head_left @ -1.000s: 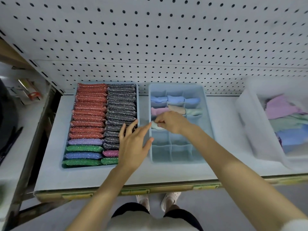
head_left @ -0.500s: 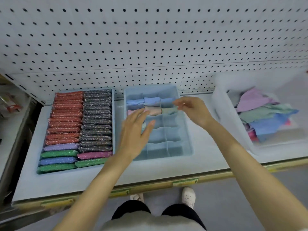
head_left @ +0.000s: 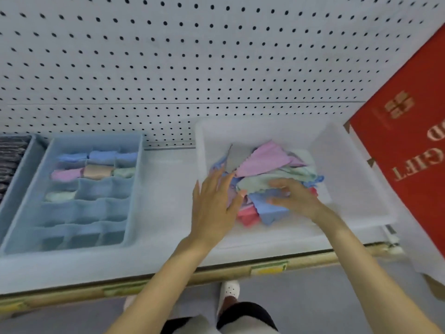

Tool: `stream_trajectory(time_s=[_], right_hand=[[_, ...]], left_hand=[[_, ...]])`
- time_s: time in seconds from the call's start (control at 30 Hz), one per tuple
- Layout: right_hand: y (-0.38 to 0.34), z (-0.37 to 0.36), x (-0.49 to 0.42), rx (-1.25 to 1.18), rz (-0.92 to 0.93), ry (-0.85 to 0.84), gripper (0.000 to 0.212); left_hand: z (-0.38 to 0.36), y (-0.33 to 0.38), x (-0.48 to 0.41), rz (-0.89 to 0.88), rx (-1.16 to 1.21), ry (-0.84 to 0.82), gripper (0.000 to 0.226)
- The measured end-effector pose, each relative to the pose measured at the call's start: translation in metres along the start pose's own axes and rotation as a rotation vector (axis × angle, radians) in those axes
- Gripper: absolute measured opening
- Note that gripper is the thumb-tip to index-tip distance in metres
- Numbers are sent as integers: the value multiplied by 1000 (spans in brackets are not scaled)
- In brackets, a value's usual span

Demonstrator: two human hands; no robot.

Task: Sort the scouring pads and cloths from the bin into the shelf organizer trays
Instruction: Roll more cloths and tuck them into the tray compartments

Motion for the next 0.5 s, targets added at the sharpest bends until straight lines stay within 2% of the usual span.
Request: stream_trajectory(time_s=[0.07,0.13,0.23,0.3,0.37,0.43,0.5], right_hand=[[2,-7,-10,61,40,-123,54],[-3,-11,-28,89,136,-145,52],[-17,-7,-55,91,199,-59,50],[-23,0,-72,247,201,0,53],[-25,-9,-87,441,203,-92,57],[-27,-23,-95,504,188,-228,57],[-32,-36,-98,558,220,-292,49]], left_hand=[[-2,-1,-2,27,-78,3,80],[0,-3,0,30,-117,14,79],[0,-4,1,40,-162,24,74],[-2,-5,1,42,-196,21,72],[-3,-5,1,41,-222,22,73],[-3,-5,1,41,-247,30,74],[-4,-4,1,37,-275,35,77]])
Point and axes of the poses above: each hand's wrist, its own x-axis away from the middle knuckle, its own z-axis out of the back of the hand, y = z × x, the point moved 8 cm from there along -x, towards the middle knuckle, and after that the axes turned 14 degrees about -x, right-handed, at the moved point
